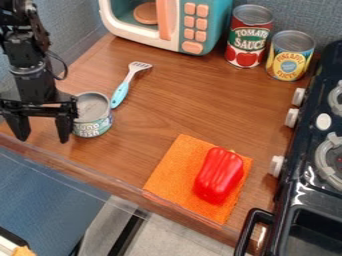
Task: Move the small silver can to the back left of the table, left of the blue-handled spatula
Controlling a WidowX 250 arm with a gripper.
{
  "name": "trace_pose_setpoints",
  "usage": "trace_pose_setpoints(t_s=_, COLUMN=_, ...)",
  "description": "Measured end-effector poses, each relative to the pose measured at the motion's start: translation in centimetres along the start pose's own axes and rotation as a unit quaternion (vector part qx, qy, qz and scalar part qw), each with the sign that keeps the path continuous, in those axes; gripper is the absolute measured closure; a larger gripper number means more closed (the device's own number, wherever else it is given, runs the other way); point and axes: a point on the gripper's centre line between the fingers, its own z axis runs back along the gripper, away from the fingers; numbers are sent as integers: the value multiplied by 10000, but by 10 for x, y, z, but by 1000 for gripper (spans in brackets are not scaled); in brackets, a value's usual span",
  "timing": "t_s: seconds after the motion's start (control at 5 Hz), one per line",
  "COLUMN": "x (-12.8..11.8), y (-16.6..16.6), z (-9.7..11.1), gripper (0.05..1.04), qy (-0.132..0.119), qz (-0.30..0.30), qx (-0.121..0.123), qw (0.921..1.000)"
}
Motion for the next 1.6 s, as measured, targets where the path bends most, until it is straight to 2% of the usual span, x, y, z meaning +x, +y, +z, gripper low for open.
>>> trace_pose_setpoints(t_s=0.2, x=9, y=10, z=-2, gripper=84, qy=-37, qz=251, qx=-71, qw=9997)
trace_pose_setpoints(t_s=0.4, x=22, y=19, z=4, gripper=84, qy=-243, qz=431, qx=-59, qw=9988)
trace_pose_setpoints(t_s=0.6, x=22, y=13, z=4, gripper=84, qy=-196, qz=311, qx=-60, qw=9993)
trace_pose_setpoints(t_s=0.8, x=3, y=-28, z=0, gripper=84, qy=49, qz=-335, qx=-93, qw=9994)
trace_pose_setpoints(t_s=1.0, x=-15, y=-54, z=30, gripper=84, qy=-200, qz=-599, qx=67, qw=9980)
trace_pose_setpoints(t_s=1.2, x=-31, y=-77, z=35, gripper=84, qy=-187, qz=-604, qx=75, qw=9980)
trace_pose_setpoints(t_s=1.4, x=-33, y=-97, z=27, gripper=84, qy=-103, qz=-466, qx=19, qw=9989)
trace_pose_setpoints(t_s=1.6, x=-26, y=-103, z=12, gripper=84, qy=7, qz=-218, qx=36, qw=9998)
